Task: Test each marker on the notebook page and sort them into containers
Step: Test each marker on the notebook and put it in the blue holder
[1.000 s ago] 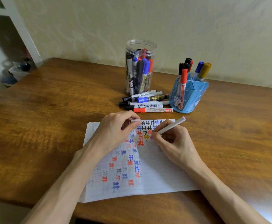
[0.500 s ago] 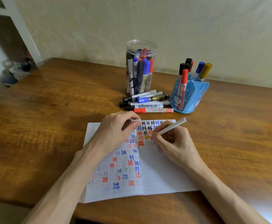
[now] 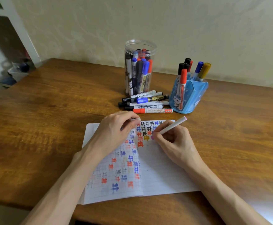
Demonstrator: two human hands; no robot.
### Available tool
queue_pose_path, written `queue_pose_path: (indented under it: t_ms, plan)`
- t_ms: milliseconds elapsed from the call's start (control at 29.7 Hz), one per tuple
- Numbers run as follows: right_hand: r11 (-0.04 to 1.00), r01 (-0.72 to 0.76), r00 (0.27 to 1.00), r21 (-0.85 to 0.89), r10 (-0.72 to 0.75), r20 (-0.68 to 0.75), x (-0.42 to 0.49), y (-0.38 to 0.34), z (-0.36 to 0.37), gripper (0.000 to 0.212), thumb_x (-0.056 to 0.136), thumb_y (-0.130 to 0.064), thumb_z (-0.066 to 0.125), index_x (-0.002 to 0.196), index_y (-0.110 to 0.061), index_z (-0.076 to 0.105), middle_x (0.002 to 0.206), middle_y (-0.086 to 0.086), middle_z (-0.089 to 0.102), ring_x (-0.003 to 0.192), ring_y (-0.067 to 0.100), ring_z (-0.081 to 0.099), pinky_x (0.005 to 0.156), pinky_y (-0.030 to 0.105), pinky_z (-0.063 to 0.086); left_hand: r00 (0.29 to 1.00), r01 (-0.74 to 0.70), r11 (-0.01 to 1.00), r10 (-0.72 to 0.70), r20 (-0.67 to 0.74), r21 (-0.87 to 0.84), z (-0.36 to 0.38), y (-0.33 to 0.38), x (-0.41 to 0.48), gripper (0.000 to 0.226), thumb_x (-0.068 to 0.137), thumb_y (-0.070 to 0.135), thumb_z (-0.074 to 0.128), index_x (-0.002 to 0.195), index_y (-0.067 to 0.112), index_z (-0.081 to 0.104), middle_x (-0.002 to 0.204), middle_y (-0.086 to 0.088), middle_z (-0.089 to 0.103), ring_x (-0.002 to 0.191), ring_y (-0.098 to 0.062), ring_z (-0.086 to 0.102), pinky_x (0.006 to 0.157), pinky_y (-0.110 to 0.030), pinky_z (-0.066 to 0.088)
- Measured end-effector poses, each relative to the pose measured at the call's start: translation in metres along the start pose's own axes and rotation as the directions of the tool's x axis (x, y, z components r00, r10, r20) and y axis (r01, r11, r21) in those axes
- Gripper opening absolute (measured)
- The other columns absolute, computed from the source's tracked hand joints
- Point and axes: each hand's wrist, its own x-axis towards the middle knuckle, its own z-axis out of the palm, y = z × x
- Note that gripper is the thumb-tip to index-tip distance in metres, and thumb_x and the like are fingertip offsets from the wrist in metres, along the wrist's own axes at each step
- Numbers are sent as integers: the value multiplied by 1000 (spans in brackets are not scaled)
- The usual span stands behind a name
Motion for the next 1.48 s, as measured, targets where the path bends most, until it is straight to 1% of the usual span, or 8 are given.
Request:
queue_pose_path:
  t_ms: [134, 303, 504, 605, 841, 1042, 1278, 1479]
  plan:
    - [1000, 14, 1000, -10, -14, 15, -1, 1, 3, 11, 90, -11, 77, 86, -20, 71, 79, -4, 73, 68, 17, 69, 63, 36, 60, 1000, -12, 1000, 12, 8, -21, -1, 1, 1, 26, 97, 42, 59, 113, 27, 73, 102, 20, 66, 92, 2, 62, 69, -10, 46]
    - [1000, 2, 998, -23, 0, 69, -1, -1, 0, 11, 88, -10, 77, 85, -19, 71, 78, -6, 72, 71, 13, 69, 64, 26, 57, 1000, -8, 998, 8, 2, -66, -3, 6, 1, 42, 84, 55, 58, 113, 29, 76, 103, 25, 65, 96, 8, 62, 76, -8, 49]
    - [965, 33, 997, 261, -12, -80, 1, -10, -8, 8, 94, -8, 76, 95, -6, 68, 75, 2, 72, 59, 11, 65, 54, 18, 50, 999, 32, 980, -37, -24, -197, -5, 10, 0, 29, 82, 43, 69, 103, 26, 79, 97, 23, 71, 98, 5, 67, 77, -17, 57]
    - [957, 64, 992, 284, -30, -120, 1, -13, -12, 10, 94, -10, 76, 97, -4, 69, 76, 1, 72, 57, 7, 64, 52, 14, 47, 999, 39, 976, -41, -9, -214, -6, 12, -1, 31, 81, 43, 69, 105, 26, 78, 97, 25, 68, 101, 4, 66, 76, -18, 58]
    - [954, 65, 996, 294, -46, -70, -2, -17, -9, 11, 93, -13, 76, 97, -5, 70, 80, 6, 71, 60, 8, 66, 53, 14, 48, 999, 30, 969, -32, -2, -244, -4, 15, -1, 29, 81, 40, 69, 106, 26, 78, 96, 25, 70, 99, 8, 66, 78, -8, 52]
    - [949, 45, 999, 312, -42, -15, -2, -16, -8, 13, 92, -13, 78, 99, -4, 72, 81, 3, 73, 63, 12, 68, 53, 15, 49, 999, 34, 957, -34, 4, -288, -4, 17, -1, 26, 83, 39, 70, 104, 26, 78, 95, 20, 73, 96, 4, 68, 76, -11, 54]
    - [938, -10, 1000, 346, 9, 4, -2, -15, -8, 24, 98, -30, 66, 111, -12, 77, 86, 10, 79, 73, 27, 76, 59, 33, 55, 999, 37, 962, -45, -22, -270, -4, 14, -1, 18, 87, 32, 71, 103, 25, 70, 94, 19, 71, 95, 3, 69, 75, -12, 55]
    - [927, -39, 997, 372, 60, -47, -1, -11, -18, 17, 90, -23, 80, 94, -8, 76, 86, 9, 78, 71, 21, 71, 62, 31, 55, 997, 44, 963, -58, -46, -266, -7, 11, -1, 23, 85, 43, 67, 105, 33, 75, 99, 22, 72, 100, 2, 67, 75, -16, 57]
